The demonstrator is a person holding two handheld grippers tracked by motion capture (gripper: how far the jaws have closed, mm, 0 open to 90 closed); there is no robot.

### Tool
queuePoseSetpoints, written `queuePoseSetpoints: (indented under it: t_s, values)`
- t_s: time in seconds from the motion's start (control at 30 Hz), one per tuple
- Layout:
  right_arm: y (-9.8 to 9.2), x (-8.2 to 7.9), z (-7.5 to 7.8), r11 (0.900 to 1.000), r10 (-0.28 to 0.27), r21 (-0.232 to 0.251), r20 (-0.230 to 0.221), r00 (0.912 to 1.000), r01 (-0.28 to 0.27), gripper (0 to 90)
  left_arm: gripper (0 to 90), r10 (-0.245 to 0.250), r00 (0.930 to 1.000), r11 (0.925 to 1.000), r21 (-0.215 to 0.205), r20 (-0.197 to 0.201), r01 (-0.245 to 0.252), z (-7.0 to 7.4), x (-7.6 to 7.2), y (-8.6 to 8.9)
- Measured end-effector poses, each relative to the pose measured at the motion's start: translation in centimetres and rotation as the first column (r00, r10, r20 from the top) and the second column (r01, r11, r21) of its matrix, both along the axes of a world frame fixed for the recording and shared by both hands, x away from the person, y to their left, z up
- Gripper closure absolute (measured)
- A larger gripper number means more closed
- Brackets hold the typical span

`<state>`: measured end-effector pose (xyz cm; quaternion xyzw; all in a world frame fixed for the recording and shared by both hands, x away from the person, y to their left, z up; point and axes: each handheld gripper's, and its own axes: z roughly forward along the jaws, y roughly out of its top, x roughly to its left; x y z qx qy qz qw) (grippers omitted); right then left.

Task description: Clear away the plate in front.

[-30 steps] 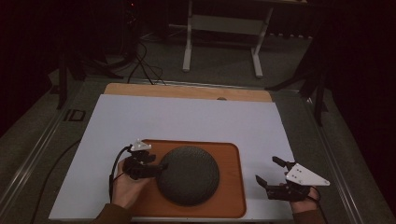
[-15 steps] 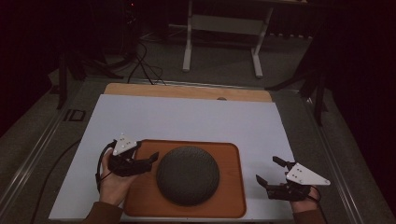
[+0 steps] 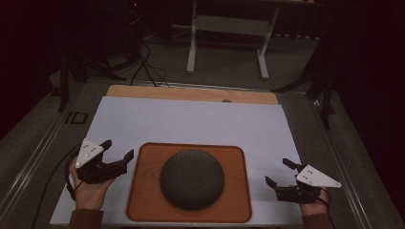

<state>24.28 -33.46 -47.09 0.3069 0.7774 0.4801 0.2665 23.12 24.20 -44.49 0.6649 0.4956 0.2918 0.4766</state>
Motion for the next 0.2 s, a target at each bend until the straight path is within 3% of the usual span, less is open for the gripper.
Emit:
queuePoseSetpoints:
  t_s: [0.13, 0.2]
  values:
    - [-0.31, 0.28, -0.23, 1.000, -0.019, -0.002, -0.016, 0.9997, 0.019, 11.3, 16.5, 0.018, 0.9998, 0.9998, 0.002, 0.005, -0.018, -0.27, -0.40, 0.54]
    - [-0.32, 0.32, -0.28, 1.000, -0.019, 0.000, -0.020, 0.9996, 0.019, 11.3, 16.5, 0.013, 0.9999, 0.9996, -0.027, -0.005, -0.013, -0.57, -0.56, 0.84]
